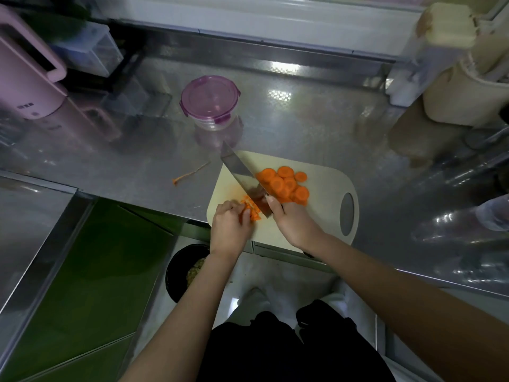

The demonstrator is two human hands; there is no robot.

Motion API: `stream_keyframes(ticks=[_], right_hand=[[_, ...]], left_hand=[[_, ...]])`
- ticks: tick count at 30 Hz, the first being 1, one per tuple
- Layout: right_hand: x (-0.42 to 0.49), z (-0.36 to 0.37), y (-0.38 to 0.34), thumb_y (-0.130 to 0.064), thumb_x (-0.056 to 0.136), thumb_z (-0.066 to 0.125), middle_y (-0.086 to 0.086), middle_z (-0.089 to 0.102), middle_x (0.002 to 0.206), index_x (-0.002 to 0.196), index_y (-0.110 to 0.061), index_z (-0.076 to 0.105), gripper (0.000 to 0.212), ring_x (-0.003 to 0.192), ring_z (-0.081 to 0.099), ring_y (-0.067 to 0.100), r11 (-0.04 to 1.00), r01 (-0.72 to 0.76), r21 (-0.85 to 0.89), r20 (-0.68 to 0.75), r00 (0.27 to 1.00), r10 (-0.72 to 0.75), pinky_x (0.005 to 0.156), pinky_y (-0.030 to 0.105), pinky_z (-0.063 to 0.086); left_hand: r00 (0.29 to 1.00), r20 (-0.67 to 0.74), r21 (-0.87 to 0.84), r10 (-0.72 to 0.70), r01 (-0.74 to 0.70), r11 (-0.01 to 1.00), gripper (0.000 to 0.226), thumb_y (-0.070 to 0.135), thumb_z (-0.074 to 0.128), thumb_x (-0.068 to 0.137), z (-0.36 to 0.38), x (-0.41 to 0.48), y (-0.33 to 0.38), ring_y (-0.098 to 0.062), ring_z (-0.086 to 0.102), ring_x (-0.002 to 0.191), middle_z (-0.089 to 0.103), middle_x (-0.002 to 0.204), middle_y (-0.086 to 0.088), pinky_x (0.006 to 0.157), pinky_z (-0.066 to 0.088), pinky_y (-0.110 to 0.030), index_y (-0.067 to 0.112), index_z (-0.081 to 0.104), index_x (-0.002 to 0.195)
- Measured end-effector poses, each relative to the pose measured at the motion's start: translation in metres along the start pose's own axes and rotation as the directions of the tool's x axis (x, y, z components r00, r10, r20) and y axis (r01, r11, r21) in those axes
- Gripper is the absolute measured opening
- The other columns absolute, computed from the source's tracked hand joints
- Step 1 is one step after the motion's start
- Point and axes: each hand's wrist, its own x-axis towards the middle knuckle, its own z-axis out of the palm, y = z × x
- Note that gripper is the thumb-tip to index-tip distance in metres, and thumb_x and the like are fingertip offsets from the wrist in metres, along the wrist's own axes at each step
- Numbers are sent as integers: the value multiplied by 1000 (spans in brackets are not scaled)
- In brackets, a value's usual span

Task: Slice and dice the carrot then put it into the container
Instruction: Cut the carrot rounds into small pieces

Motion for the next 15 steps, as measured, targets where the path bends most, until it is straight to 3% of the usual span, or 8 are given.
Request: stream_keyframes(ticks=[3, 5, 8, 12, 15], right_hand=[[-6, -5, -2, -40, 102, 29, 14, 61, 76, 77, -3, 59, 54, 78, 59, 25, 1000, 6, -18, 31, 1000, -5, 76, 36, 46], [-13, -7, -3, -37, 102, 29, 1, 49, 62, 63, -17, 47, 48, 63, 49, 12, 1000, 9, -29, 39, 999, -8, 62, 28, 36], [-18, -4, 0, -37, 102, 30, -1, 51, 70, 73, -21, 49, 38, 69, 50, 12, 1000, 20, -20, 41, 999, -19, 68, 26, 35], [-19, 0, 3, -43, 101, 29, 8, 50, 63, 69, -7, 47, 51, 63, 51, 20, 998, -12, -67, 82, 996, 18, 64, 32, 38], [-16, 4, 5, -45, 100, 28, 16, 62, 77, 85, 1, 59, 58, 75, 59, 27, 997, -12, -80, 78, 997, 18, 75, 38, 47]], left_hand=[[1000, 1, -20, 0, 0, 1000, 32, 19, 56, 91, -2, -2, -1, -29, 51, 104, 62, 108, -13, 95, 38, -35, 4, 63, 118], [1000, -16, -10, 4, -5, 1000, 33, 21, 59, 89, -2, -5, -3, -30, 51, 105, 62, 109, -12, 96, 38, -36, 5, 63, 118], [1000, -13, 16, -7, 7, 1000, 38, 25, 64, 86, -2, -10, -5, -30, 49, 106, 61, 109, -13, 97, 38, -37, 5, 63, 118], [1000, -14, -6, -15, 15, 1000, 38, 24, 67, 84, -2, -13, -4, -28, 48, 105, 60, 110, -12, 94, 37, -32, 5, 64, 116], [1000, -15, 10, -7, 7, 1000, 35, 22, 65, 86, -2, -12, -3, -27, 48, 105, 60, 108, -11, 92, 37, -31, 5, 64, 116]])
